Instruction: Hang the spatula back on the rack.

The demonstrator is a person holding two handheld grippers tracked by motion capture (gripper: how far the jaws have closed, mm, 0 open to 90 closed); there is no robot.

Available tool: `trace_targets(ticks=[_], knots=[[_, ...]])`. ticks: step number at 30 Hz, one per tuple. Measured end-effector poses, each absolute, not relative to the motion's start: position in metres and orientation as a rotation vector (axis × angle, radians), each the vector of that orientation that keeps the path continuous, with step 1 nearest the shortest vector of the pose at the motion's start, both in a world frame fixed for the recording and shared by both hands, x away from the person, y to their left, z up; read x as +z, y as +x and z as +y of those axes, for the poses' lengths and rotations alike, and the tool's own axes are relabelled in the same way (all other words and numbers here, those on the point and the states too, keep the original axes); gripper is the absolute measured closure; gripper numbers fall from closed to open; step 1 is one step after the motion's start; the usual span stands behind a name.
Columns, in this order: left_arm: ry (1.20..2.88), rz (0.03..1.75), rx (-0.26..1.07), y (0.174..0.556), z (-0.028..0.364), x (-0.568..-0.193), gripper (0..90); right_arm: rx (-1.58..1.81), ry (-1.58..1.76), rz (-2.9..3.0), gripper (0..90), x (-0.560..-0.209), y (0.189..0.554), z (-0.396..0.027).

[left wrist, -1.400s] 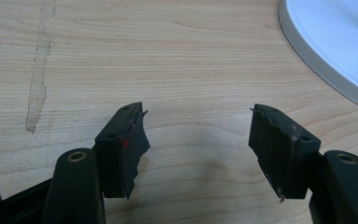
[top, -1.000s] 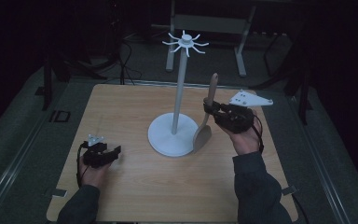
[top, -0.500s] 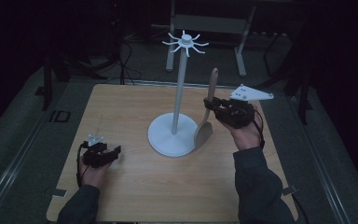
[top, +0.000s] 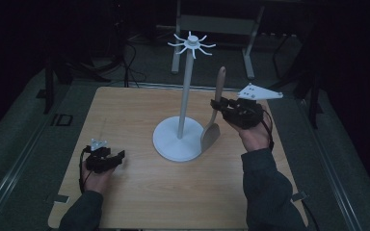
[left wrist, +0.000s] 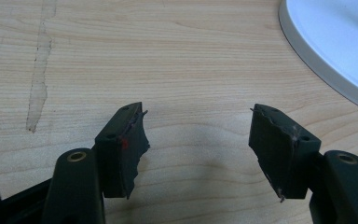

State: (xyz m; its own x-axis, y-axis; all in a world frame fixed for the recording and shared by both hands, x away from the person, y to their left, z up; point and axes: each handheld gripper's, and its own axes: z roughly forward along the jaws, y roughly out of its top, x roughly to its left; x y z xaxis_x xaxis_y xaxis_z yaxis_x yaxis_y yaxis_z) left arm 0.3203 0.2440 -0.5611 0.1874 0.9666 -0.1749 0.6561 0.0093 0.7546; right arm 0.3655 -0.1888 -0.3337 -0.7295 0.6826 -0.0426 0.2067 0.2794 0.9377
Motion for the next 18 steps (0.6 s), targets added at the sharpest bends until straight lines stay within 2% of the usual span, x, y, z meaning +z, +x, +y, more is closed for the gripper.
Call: trace_targets(ticks=[18], knots=[[1.717,1.544,0.529,0.320,0.244,-0.561,36.2,1.453,0.790,2.130,75.6,-0.323,0.377,-0.183]])
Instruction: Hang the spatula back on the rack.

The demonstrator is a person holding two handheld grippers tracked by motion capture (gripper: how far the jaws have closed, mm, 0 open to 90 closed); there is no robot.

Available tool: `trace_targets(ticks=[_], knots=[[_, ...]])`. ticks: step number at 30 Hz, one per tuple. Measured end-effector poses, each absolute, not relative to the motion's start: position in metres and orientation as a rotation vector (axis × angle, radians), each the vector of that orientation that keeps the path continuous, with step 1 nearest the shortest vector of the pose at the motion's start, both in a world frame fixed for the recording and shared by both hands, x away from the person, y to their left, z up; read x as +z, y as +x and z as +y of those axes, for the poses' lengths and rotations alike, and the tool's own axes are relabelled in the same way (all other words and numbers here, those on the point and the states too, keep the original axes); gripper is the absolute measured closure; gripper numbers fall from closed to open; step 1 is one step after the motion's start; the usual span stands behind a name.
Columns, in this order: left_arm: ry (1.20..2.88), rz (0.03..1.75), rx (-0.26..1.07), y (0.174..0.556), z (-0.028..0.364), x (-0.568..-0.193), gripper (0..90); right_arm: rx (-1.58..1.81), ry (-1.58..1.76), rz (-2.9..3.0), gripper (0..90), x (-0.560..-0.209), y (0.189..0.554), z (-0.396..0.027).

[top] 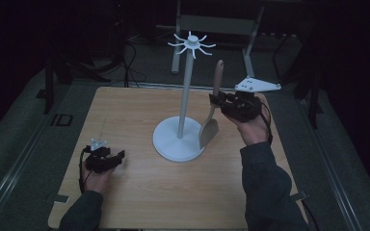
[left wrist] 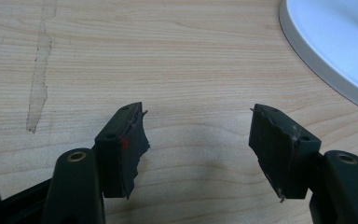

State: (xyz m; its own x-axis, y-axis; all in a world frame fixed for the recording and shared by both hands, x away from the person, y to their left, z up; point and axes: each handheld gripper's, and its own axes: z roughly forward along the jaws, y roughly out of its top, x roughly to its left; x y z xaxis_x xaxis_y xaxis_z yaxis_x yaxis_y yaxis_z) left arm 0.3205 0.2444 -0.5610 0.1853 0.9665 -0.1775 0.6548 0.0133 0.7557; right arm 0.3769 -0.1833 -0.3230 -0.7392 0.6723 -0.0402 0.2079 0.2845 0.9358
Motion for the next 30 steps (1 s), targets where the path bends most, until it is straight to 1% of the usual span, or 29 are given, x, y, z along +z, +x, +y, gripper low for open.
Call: trace_targets(ticks=[30], knots=[[1.717,1.545,0.528,0.321,0.244,-0.561,36.1,1.415,0.770,2.150,75.6,-0.305,0.384,-0.174]])
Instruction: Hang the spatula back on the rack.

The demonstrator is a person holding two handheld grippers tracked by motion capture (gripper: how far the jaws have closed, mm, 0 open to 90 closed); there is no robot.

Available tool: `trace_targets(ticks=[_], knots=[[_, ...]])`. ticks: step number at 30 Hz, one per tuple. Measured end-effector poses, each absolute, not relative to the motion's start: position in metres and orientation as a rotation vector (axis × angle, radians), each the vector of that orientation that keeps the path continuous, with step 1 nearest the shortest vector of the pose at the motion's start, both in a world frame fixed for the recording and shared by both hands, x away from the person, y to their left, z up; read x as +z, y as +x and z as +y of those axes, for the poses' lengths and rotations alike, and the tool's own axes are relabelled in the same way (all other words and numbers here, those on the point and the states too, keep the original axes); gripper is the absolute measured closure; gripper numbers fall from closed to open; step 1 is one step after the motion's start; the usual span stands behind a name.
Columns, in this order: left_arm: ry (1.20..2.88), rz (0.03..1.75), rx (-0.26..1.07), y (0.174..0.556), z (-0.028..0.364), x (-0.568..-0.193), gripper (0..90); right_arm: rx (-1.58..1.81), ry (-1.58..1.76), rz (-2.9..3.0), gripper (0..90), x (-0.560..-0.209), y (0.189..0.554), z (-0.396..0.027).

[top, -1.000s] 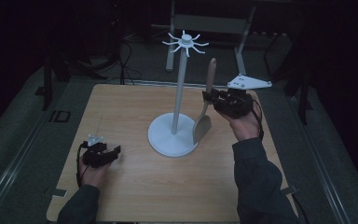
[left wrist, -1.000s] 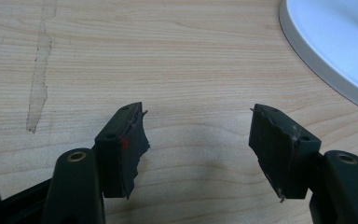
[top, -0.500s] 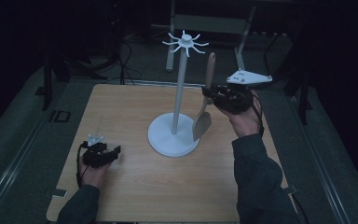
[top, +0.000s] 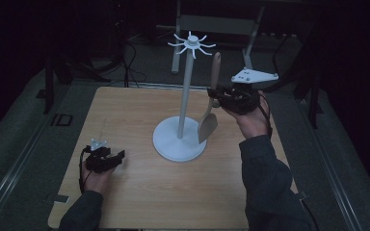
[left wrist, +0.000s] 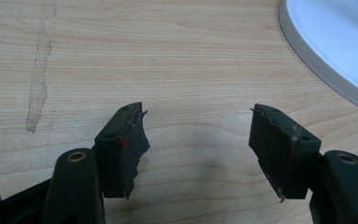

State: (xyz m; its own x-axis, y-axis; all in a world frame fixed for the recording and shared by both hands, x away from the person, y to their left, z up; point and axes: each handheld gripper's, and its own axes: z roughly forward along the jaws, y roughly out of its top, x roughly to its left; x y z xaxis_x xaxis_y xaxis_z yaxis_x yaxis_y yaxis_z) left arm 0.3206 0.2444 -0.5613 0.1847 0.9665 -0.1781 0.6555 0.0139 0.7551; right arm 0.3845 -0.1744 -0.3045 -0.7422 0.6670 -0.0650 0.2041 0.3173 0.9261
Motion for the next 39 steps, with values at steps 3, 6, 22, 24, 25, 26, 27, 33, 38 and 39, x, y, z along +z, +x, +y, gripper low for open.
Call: trace_targets(ticks=[3,6,22,24,25,26,27,33,38,39], knots=[[1.716,1.545,0.526,0.321,0.245,-0.561,36.1,1.410,0.774,2.154,75.6,-0.305,0.386,-0.174],[1.715,1.544,0.527,0.321,0.245,-0.561,36.1,1.412,0.779,2.158,75.6,-0.306,0.388,-0.172],[1.708,1.546,0.526,0.321,0.246,-0.561,36.1,1.386,0.796,2.182,75.6,-0.302,0.395,-0.160],[1.707,1.546,0.525,0.321,0.245,-0.561,36.1,1.375,0.799,2.188,75.6,-0.302,0.396,-0.160],[1.705,1.547,0.526,0.321,0.245,-0.561,36.1,1.377,0.802,2.187,75.6,-0.303,0.396,-0.160],[1.706,1.546,0.526,0.321,0.246,-0.561,36.1,1.380,0.803,2.189,75.5,-0.303,0.396,-0.160],[1.705,1.547,0.525,0.322,0.245,-0.561,36.1,1.381,0.805,2.189,75.6,-0.303,0.397,-0.160],[1.706,1.546,0.527,0.322,0.245,-0.561,36.1,1.376,0.803,2.198,75.6,-0.304,0.399,-0.157],[1.712,1.544,0.525,0.322,0.245,-0.560,36.1,1.373,0.804,2.200,75.6,-0.304,0.400,-0.155],[1.709,1.545,0.525,0.322,0.245,-0.561,36.1,1.373,0.806,2.200,75.5,-0.304,0.400,-0.155]])
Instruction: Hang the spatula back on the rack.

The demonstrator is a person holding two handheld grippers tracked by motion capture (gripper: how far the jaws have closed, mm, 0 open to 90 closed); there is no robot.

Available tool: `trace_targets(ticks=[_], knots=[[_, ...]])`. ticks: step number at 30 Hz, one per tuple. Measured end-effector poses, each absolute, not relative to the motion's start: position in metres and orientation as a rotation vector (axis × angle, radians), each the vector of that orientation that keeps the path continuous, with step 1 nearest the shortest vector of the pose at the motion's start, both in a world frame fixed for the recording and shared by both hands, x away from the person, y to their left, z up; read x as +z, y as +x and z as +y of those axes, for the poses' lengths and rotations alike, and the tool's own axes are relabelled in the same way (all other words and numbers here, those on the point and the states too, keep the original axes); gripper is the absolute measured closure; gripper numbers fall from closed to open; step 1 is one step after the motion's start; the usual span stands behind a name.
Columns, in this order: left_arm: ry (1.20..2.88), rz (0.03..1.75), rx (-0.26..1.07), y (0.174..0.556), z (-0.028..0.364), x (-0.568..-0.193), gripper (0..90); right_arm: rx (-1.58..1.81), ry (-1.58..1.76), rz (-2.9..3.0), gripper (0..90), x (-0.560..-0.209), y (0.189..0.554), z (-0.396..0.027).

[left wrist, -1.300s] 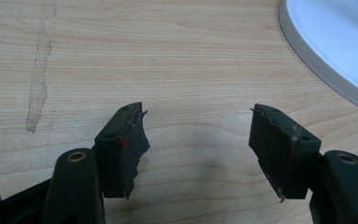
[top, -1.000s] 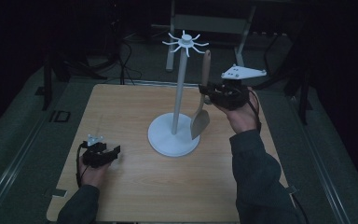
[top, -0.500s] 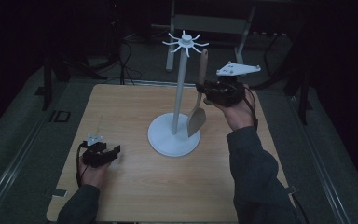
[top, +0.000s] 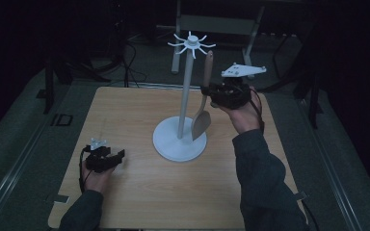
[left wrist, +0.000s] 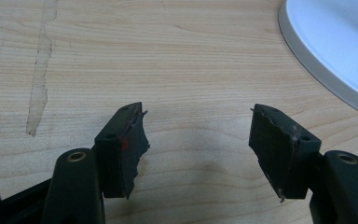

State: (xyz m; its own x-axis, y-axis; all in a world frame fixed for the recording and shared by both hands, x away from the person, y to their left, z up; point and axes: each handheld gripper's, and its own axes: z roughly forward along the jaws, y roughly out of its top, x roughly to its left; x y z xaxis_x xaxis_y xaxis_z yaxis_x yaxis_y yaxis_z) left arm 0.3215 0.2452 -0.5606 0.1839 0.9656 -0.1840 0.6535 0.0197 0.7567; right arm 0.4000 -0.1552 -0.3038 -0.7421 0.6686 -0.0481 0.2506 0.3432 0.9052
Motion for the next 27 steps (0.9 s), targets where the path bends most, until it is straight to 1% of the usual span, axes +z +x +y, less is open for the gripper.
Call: trace_targets(ticks=[19,24,26,27], knots=[[1.713,1.539,0.523,0.322,0.244,-0.560,36.0,1.354,0.813,2.217,74.7,-0.305,0.404,-0.144],[1.711,1.541,0.519,0.322,0.244,-0.561,36.0,1.410,0.805,2.184,51.7,-0.305,0.400,-0.148],[1.711,1.540,0.521,0.322,0.243,-0.560,36.0,1.399,0.813,2.181,40.3,-0.306,0.398,-0.149],[1.710,1.541,0.521,0.322,0.243,-0.561,36.0,1.394,0.818,2.178,37.7,-0.306,0.397,-0.149]])
